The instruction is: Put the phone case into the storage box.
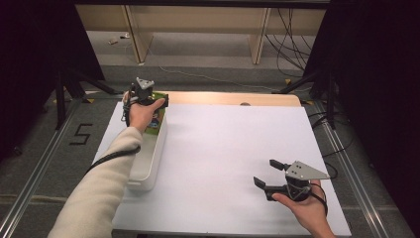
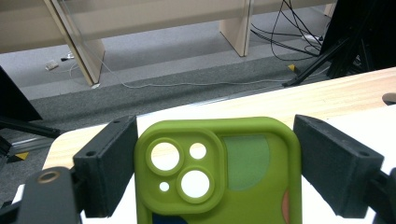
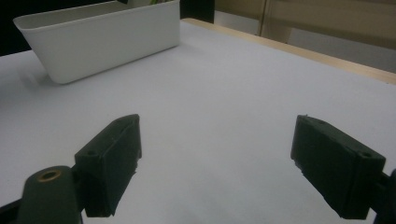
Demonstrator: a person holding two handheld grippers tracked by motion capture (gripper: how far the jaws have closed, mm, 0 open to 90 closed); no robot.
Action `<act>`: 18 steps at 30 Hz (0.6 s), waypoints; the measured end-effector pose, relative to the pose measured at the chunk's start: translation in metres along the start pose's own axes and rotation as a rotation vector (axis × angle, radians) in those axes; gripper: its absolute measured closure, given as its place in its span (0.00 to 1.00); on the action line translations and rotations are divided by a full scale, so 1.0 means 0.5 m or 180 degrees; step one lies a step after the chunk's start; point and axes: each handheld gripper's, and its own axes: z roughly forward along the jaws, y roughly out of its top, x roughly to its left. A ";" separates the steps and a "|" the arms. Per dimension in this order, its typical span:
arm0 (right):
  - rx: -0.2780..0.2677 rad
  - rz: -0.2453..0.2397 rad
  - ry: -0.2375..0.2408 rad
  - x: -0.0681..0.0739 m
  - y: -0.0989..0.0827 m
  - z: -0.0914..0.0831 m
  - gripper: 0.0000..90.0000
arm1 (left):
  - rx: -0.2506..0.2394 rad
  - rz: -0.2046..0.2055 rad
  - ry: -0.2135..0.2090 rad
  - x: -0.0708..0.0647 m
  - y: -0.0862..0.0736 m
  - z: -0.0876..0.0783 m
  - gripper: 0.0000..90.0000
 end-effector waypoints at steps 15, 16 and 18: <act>0.0003 0.0000 -0.0005 0.000 0.000 0.000 0.19 | 0.0028 0.0001 0.0001 0.000 -0.007 0.000 0.18; 0.0000 -0.0001 -0.0008 0.000 0.000 0.000 0.19 | 0.0033 0.0007 0.0001 0.000 -0.007 0.000 0.18; 0.0001 -0.0001 -0.0007 0.000 0.000 0.000 0.19 | 0.0045 0.0004 -0.0004 0.001 -0.008 0.000 0.18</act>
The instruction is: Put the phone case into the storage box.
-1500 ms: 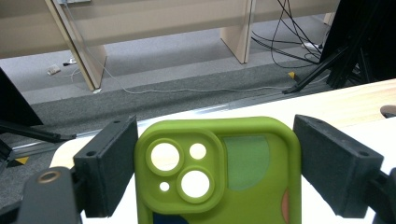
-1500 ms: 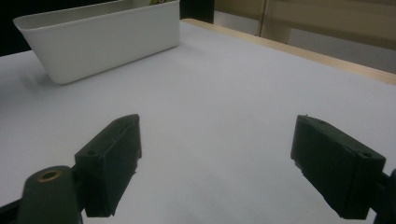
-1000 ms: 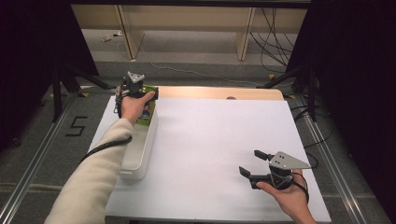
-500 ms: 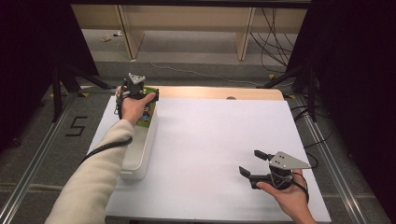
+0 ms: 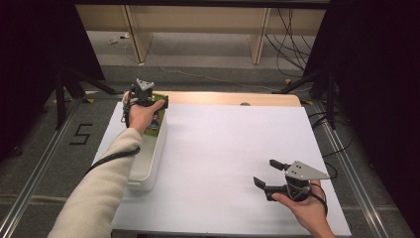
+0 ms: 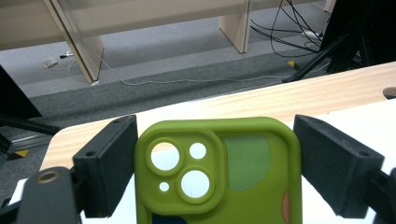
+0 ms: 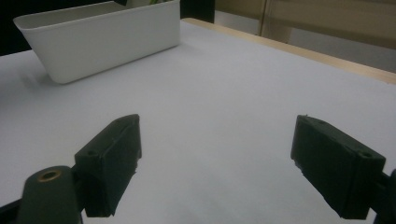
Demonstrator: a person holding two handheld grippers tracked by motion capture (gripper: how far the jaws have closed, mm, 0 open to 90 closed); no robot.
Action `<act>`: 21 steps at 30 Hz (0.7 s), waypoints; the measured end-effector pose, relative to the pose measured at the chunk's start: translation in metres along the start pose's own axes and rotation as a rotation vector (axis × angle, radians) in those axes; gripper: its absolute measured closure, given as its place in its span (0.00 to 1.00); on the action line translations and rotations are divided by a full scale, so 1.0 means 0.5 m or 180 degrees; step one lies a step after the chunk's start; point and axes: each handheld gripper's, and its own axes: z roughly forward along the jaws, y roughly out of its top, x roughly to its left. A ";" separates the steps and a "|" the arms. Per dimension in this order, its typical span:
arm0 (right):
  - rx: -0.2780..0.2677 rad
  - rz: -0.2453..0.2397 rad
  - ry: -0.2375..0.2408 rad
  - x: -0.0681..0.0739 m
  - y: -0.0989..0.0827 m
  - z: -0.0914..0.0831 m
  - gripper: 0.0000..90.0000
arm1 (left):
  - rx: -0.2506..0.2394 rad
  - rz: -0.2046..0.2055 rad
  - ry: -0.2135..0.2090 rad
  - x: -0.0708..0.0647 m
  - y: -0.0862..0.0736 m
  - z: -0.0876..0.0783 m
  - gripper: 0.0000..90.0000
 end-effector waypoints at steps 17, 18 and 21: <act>-0.0001 0.0000 0.0000 0.000 0.000 0.000 0.19 | 0.0038 0.0006 -0.0008 0.001 -0.006 0.000 0.18; 0.0000 0.0000 0.0000 0.000 0.000 0.000 0.19 | 0.0039 0.0005 -0.0009 0.001 -0.006 0.000 0.18; -0.0001 -0.0004 -0.0001 0.000 0.000 0.000 0.19 | 0.0042 -0.0006 -0.0006 0.002 -0.007 -0.001 0.18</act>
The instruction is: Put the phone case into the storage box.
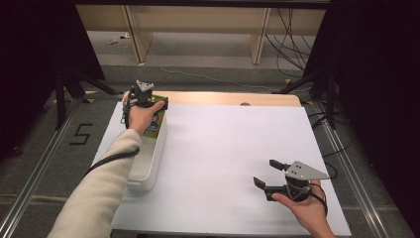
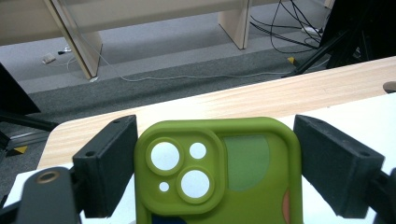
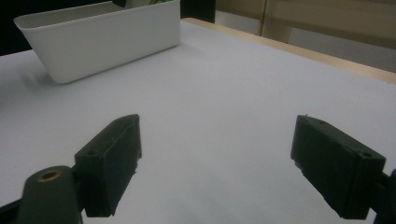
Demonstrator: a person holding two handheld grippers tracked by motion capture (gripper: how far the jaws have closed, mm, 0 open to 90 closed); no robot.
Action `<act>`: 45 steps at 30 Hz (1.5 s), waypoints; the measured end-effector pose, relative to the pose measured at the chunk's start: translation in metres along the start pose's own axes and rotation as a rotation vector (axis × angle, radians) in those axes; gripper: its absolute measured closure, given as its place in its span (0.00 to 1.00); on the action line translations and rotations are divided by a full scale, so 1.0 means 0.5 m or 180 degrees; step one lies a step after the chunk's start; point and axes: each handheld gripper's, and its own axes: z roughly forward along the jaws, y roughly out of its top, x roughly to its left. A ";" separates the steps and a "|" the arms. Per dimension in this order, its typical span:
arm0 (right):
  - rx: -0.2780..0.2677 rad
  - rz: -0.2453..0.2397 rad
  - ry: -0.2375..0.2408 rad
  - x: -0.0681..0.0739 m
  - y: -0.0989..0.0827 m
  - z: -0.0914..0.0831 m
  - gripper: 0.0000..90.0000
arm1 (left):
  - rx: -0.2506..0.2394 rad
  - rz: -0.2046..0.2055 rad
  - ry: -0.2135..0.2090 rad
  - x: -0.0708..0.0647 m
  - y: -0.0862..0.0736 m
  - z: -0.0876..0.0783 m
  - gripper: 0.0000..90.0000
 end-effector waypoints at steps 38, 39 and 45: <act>0.0020 -0.0004 0.0001 0.001 0.000 0.000 0.19 | 0.0088 0.0013 -0.0072 0.004 -0.014 -0.009 0.18; 0.0021 -0.0003 0.0001 0.001 0.000 0.000 0.19 | 0.0089 0.0012 -0.0073 0.004 -0.014 -0.009 0.18; 0.0020 -0.0003 0.0001 0.000 0.000 0.000 0.19 | 0.0095 0.0000 -0.0084 0.004 -0.015 -0.010 0.17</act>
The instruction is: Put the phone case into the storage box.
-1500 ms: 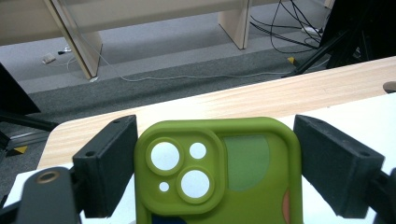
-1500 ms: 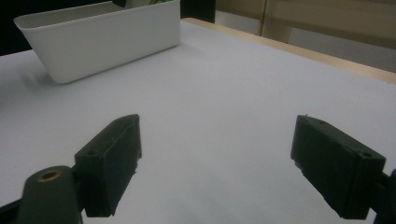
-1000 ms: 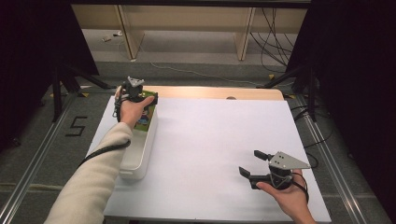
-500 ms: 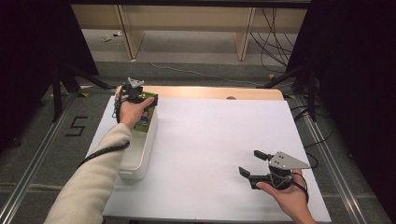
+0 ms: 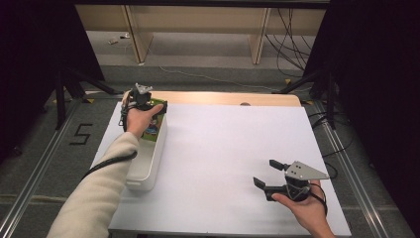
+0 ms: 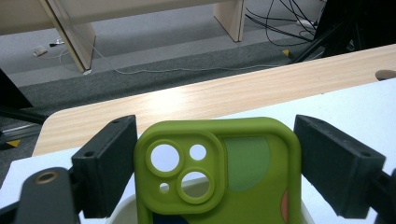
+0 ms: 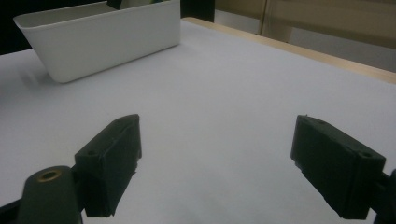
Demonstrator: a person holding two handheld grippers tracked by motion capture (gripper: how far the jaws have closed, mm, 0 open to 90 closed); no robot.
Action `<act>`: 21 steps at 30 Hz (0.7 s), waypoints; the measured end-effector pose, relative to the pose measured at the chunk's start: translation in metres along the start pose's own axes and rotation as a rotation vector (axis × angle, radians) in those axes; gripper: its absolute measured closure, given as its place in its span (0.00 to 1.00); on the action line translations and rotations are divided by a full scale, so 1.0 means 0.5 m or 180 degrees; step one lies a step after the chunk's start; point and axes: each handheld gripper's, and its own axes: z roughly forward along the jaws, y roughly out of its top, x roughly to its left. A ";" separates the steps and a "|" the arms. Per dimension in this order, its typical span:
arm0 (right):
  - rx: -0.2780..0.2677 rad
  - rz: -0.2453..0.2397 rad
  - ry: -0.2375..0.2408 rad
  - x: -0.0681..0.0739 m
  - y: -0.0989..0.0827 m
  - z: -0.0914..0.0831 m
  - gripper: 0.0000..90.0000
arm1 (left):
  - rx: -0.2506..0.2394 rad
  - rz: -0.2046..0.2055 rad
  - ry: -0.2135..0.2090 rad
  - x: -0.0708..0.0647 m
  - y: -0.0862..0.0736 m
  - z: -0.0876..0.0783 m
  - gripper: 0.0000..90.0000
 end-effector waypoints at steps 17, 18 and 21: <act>-0.0005 0.0007 0.0008 0.000 0.000 0.001 0.19 | 0.0023 0.0008 -0.0008 0.002 -0.004 -0.004 0.17; -0.0007 0.0006 0.0008 0.000 0.000 0.001 0.19 | 0.0025 0.0010 -0.0009 0.002 -0.004 -0.004 0.17; -0.0005 0.0010 0.0010 0.000 0.000 0.001 0.19 | 0.0024 0.0013 -0.0012 0.002 -0.005 -0.005 0.17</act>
